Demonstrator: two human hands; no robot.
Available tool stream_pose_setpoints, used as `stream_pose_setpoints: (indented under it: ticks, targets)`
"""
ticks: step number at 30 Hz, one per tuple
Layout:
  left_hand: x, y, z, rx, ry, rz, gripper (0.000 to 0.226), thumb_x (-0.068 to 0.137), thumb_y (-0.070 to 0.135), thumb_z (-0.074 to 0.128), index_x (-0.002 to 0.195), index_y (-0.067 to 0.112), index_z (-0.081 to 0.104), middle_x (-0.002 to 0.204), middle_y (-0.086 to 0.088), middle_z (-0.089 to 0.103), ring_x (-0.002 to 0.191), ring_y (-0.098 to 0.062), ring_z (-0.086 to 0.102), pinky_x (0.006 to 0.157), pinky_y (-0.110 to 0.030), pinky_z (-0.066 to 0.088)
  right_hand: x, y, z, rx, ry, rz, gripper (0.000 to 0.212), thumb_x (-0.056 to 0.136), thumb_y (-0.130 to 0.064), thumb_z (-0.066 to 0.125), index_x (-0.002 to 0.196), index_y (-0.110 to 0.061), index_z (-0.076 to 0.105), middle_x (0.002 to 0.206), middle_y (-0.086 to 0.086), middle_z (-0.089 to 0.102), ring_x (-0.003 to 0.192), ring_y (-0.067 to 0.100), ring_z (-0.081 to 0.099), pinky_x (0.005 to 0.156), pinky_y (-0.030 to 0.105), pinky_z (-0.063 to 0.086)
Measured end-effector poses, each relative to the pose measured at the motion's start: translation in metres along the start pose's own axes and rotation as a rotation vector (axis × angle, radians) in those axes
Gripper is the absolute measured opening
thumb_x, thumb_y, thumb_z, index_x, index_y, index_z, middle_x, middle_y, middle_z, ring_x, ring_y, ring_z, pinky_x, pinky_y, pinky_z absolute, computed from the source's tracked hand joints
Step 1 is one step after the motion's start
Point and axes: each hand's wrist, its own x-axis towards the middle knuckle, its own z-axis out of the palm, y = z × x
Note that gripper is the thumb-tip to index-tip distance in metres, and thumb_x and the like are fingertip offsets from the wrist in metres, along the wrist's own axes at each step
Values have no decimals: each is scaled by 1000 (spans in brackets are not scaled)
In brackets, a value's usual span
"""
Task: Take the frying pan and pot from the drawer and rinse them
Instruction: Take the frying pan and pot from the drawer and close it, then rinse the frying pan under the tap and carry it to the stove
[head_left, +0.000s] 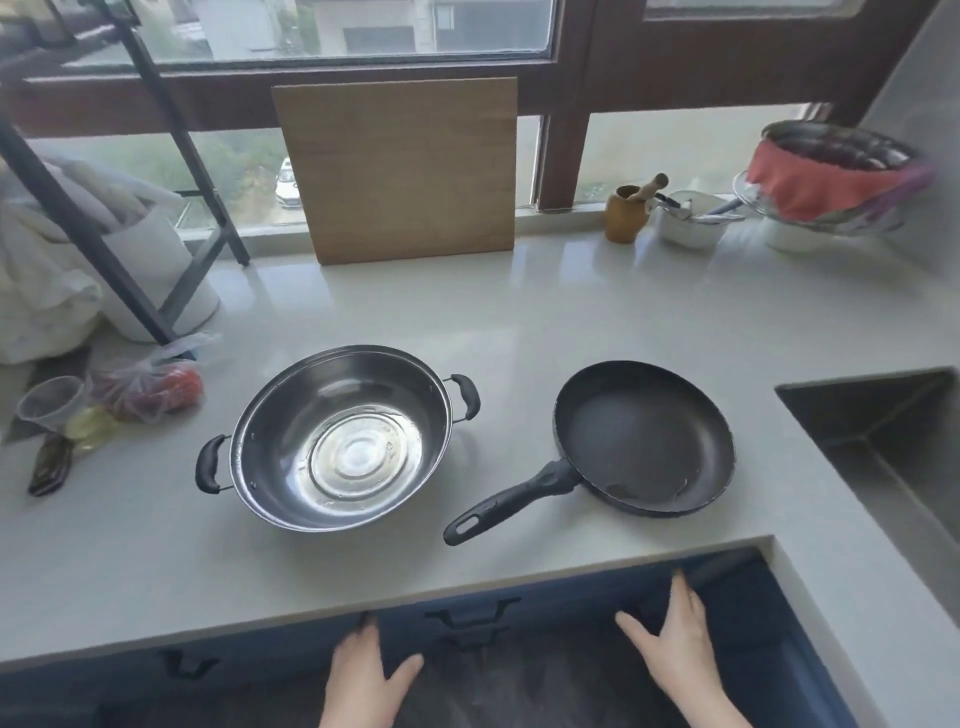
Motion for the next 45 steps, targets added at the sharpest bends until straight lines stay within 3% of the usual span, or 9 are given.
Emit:
stream_pose_setpoints:
  ticks: [2,5,7,12,18,25,35,40,45]
  targets:
    - [-16,27,3,36,-108,208,108,65,78,47,154,26,13,157,2,25,146,-16,23,115,-23,18,-9,7,-17,68,30,34,104,77,-36,80,155,-13,15,157,12,23,142,27,30,112,47,32]
    - [-31,69,7,26,-185,572,77,62,79,41,124,82,-5,147,38,11,135,16,5,111,-12,13,-20,17,-45,143,80,65,98,74,-31,83,152,-14,25,146,15,35,125,27,49,107,42,39]
    - [-42,106,1,86,-190,715,79,65,78,36,124,78,-15,138,44,2,125,24,-5,112,-13,13,-24,22,-64,163,129,55,95,72,-28,85,149,-14,32,136,11,43,111,23,55,99,38,42]
    - [-28,196,-14,-1,-50,875,89,85,56,60,152,34,6,146,27,9,140,6,6,116,-14,8,-14,18,-109,144,202,-56,99,71,-33,85,151,-19,28,124,-5,38,108,11,50,96,31,43]
    - [45,267,-31,140,7,860,106,71,61,61,156,19,11,159,5,14,145,-13,9,116,-19,8,41,-7,-155,62,105,-227,113,71,-45,82,155,-26,9,151,-6,23,138,9,28,110,27,30]
    - [93,276,-32,305,-22,719,130,56,65,70,154,20,-1,158,4,13,145,-16,12,115,-23,14,131,-29,-184,-237,-152,-318,135,61,-60,79,155,-24,-11,163,-8,-6,149,13,-2,120,32,12]
    - [119,271,-22,219,-165,540,140,51,63,77,152,35,-17,149,16,21,136,-9,34,104,-24,38,204,-53,-191,-390,-423,-481,144,54,-63,82,153,-29,-17,159,-8,7,147,15,5,119,37,12]
    - [110,292,-25,-64,-349,585,118,57,18,81,135,62,5,122,6,47,82,-11,62,68,-28,53,216,-57,-189,-335,-515,-498,152,48,-62,85,151,-30,-23,151,-10,15,143,13,11,118,35,16]
    - [121,309,-24,-176,-389,658,120,55,2,85,141,49,16,129,10,43,108,-17,56,72,-26,54,221,-58,-194,-125,-587,-456,150,52,-42,91,147,-39,-25,144,-19,14,139,2,13,117,24,18]
